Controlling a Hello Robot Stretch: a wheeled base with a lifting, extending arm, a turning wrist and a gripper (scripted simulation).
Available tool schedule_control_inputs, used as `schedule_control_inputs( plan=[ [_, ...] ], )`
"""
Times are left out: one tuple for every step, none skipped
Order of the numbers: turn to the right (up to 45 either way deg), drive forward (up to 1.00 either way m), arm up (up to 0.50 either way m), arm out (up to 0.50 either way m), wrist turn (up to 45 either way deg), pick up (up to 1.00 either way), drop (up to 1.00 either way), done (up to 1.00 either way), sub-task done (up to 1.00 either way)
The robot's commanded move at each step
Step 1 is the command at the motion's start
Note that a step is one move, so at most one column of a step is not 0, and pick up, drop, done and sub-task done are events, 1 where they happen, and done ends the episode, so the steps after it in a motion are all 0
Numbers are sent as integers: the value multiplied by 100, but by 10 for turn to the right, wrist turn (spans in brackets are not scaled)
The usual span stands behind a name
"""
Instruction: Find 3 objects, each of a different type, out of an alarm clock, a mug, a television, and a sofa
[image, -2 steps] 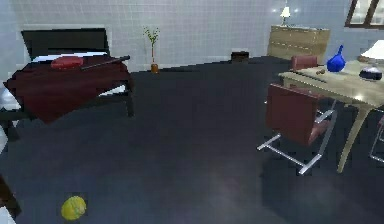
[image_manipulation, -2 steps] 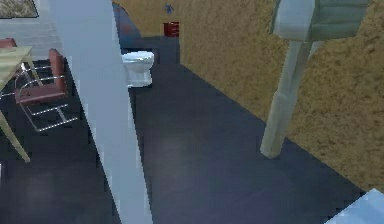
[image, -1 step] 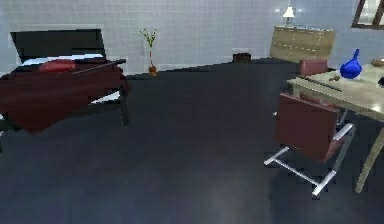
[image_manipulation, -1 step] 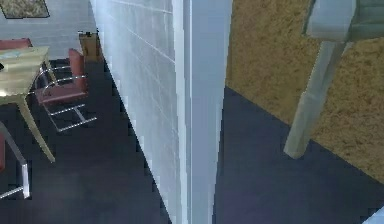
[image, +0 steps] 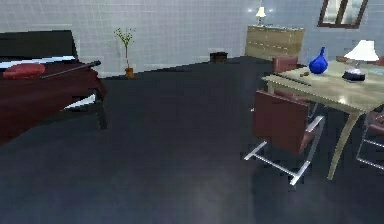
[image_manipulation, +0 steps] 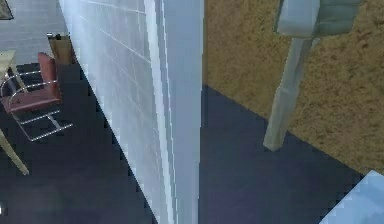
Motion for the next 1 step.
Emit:
schedule_control_inputs(
  plan=[
    [0, 100, 0, 0, 0, 0, 0, 0, 0]
  ],
)
